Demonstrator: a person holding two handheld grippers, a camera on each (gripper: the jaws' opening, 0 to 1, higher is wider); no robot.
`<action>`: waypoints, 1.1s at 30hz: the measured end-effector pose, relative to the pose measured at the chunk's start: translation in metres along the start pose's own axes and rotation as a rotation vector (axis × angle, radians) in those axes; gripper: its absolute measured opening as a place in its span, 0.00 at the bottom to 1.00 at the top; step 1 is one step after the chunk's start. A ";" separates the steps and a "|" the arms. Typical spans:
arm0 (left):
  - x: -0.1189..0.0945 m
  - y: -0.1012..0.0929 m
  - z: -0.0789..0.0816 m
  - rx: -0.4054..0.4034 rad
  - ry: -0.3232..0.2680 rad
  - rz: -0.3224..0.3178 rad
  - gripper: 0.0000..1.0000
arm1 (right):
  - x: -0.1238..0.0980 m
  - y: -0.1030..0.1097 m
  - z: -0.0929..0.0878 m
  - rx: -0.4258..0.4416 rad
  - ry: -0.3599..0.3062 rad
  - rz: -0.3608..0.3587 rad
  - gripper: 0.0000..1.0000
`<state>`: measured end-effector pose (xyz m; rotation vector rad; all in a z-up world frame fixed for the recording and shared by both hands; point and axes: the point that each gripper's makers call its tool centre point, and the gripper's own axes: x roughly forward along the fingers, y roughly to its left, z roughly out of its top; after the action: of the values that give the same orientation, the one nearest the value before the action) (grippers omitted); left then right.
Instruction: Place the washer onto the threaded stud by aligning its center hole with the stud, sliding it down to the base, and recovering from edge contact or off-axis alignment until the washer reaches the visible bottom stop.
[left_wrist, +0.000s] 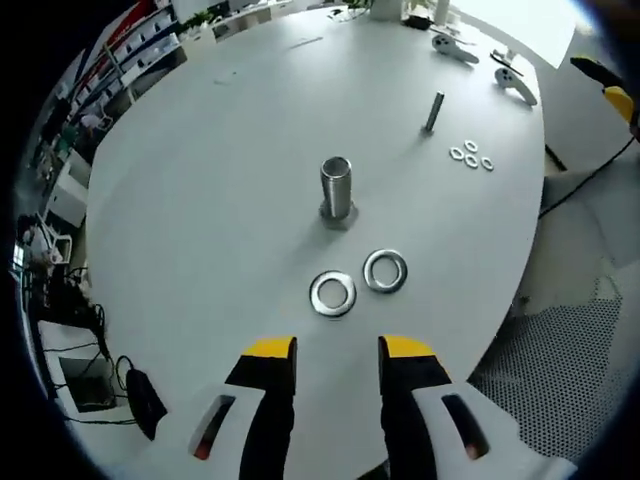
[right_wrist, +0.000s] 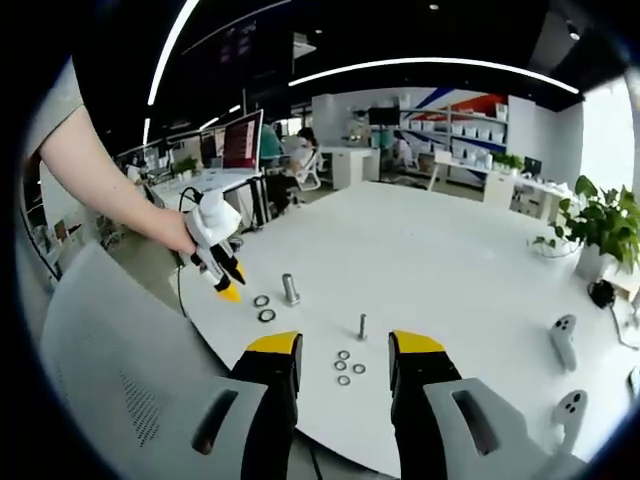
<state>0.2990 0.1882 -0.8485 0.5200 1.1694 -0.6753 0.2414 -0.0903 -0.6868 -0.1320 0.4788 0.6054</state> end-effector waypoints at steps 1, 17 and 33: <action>0.002 0.001 0.002 -0.001 0.001 -0.004 0.31 | 0.000 0.000 -0.001 0.001 0.003 -0.001 0.37; 0.032 -0.004 0.015 0.132 0.060 -0.055 0.31 | 0.000 -0.004 -0.004 0.007 0.021 -0.016 0.36; 0.036 -0.005 0.017 0.157 0.189 -0.058 0.29 | -0.001 -0.006 -0.005 0.012 0.021 -0.024 0.34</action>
<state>0.3150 0.1654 -0.8769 0.6957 1.3188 -0.7848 0.2423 -0.0963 -0.6909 -0.1323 0.5002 0.5784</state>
